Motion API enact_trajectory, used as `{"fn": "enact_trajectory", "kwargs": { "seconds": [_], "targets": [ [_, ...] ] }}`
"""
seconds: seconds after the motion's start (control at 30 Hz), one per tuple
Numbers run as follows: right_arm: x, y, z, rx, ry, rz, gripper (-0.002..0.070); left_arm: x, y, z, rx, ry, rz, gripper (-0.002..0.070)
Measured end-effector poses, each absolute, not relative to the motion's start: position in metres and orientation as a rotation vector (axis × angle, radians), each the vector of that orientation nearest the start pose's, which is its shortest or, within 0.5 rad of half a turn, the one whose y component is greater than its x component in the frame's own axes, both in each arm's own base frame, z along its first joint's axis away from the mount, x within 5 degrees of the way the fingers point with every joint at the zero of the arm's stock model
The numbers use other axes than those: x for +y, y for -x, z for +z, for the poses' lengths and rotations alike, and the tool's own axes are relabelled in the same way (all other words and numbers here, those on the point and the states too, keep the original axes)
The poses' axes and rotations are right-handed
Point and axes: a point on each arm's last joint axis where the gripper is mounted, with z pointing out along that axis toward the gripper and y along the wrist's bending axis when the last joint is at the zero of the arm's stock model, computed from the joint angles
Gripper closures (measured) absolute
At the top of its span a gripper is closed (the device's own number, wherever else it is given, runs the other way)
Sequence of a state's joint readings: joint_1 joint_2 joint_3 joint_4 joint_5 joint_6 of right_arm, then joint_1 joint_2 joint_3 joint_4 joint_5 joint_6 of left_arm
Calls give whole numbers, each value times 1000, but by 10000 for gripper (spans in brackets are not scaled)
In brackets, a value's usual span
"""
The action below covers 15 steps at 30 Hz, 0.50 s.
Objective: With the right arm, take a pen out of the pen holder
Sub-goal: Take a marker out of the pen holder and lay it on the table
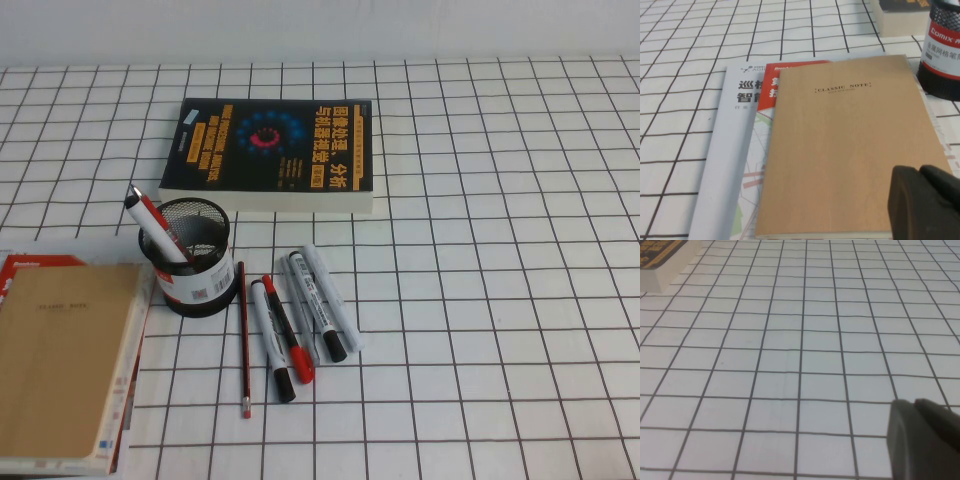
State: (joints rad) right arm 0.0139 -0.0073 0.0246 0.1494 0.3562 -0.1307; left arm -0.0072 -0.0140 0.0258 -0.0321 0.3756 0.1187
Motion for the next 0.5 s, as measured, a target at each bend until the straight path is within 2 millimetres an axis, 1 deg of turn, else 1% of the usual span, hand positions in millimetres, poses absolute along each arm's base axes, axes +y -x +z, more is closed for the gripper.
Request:
{"fn": "enact_trajectory", "kwargs": {
  "seconds": [0.33, 0.5],
  "targets": [
    [6, -53, 174, 1853, 39, 68, 692, -1, -52, 171, 1868, -98, 45, 679],
    [8, -54, 178, 1808, -23, 146, 692, -1, -52, 171, 1868, -98, 45, 679]
  ]
}}
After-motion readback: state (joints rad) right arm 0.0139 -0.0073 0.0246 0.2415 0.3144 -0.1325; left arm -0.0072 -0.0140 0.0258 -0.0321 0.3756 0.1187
